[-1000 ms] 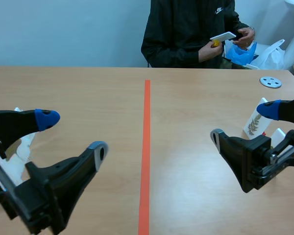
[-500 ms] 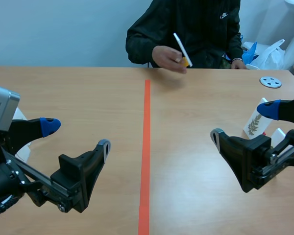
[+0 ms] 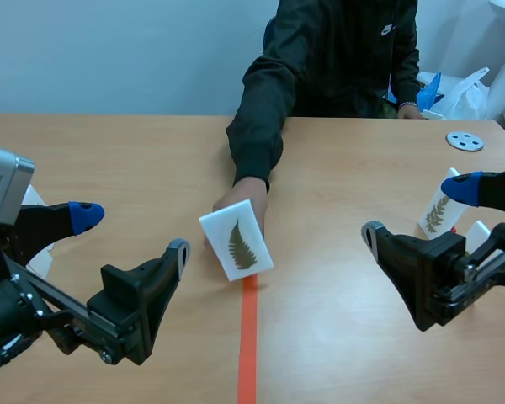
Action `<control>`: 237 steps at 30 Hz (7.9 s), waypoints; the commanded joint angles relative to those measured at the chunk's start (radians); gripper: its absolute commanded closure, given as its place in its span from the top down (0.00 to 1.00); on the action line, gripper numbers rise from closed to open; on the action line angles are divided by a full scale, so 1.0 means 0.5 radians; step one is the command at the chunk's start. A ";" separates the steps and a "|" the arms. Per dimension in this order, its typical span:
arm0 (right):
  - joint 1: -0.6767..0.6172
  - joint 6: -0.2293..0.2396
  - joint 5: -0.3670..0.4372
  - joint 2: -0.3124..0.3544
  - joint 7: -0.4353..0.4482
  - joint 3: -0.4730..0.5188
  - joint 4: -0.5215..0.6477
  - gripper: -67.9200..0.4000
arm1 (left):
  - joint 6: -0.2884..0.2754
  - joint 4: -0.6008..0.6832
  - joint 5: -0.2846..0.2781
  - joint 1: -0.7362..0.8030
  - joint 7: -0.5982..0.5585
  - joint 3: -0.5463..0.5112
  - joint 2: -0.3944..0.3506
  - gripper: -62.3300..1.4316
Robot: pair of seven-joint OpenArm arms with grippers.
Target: Sort the leaf by its shape. The table is split by an orange tape line. A compound leaf with several leaflets goes to the left side, a simple leaf with one blade goes to the right side. Return to the home posture when a red brick is placed on the table.
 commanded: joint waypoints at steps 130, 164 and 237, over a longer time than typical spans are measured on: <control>0.459 -0.063 -0.327 -0.151 0.499 -0.108 -0.895 0.02 | -0.085 0.042 -0.057 0.015 -0.102 0.021 -0.151 1.00; 0.721 -0.129 -0.292 -0.267 0.542 0.047 -1.585 0.02 | -0.084 0.042 -0.057 0.016 -0.111 0.021 -0.151 1.00; 0.218 0.079 0.249 0.050 -0.164 -0.089 -0.082 1.00 | -0.085 0.042 -0.058 0.016 -0.139 0.021 -0.151 1.00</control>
